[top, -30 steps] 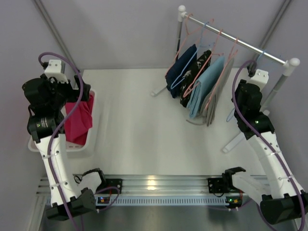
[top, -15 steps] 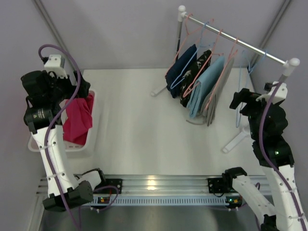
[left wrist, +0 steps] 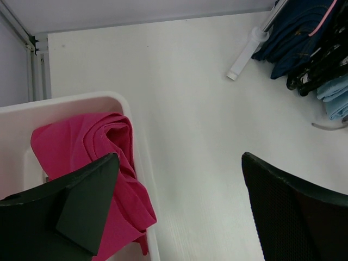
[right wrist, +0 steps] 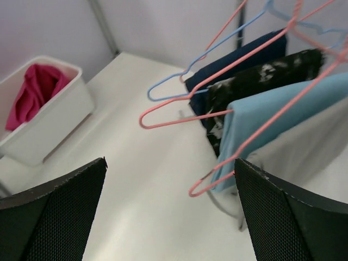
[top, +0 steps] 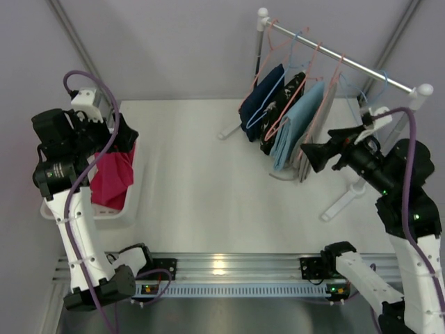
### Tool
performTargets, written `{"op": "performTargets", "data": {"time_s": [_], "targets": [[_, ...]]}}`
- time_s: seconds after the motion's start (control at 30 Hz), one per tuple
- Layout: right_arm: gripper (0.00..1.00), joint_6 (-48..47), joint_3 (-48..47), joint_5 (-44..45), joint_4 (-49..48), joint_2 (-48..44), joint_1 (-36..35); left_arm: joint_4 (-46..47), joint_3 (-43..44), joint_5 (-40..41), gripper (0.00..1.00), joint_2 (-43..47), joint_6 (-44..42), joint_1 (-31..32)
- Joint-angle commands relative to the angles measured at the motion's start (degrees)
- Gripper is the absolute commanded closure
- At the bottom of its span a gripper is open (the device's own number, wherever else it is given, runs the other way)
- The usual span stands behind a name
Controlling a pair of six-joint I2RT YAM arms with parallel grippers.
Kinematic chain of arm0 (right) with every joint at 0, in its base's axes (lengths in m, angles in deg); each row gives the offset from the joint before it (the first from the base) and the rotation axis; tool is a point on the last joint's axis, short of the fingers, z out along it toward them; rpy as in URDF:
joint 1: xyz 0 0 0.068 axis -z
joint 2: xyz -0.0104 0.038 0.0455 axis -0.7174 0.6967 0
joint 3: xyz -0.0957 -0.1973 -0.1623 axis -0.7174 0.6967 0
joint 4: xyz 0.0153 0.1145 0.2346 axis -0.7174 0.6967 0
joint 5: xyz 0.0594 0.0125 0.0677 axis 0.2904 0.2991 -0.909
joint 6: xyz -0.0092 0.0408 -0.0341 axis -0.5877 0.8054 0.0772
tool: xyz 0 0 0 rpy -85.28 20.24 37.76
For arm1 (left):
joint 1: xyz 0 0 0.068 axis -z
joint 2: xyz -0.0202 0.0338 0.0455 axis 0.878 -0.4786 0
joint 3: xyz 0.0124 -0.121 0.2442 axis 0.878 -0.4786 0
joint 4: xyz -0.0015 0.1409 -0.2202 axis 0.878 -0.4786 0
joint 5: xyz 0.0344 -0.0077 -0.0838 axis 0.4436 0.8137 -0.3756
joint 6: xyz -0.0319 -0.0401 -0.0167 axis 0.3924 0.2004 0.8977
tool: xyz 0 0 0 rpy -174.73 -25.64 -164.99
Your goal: Remove the trousers from the hanger
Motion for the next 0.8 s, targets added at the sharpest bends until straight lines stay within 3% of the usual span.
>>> {"op": "performTargets", "data": {"time_s": [0.0,0.17,0.47,0.77], "targets": [[0.01,0.9,-0.4,-10.8,-2.5,5.5,-4.5,-2.1,-0.2,-1.4,0.01,4.6,-2.7,-0.2],[0.01,0.1,0.6,-11.4,-6.8,7.9,-10.7,-4.9,-1.5,-1.3,0.01,8.4,-4.8,-0.1],[0.01,-1.6,6.1,-5.8,-7.8,-1.1,-10.2,-5.7,-4.1,2.4,0.01,12.5,-6.9,-0.2],[0.00,-1.7,7.6,-2.8,-7.5,-4.0,-9.5,-4.1,-3.0,1.6,0.01,12.2,-6.4,-0.2]]}}
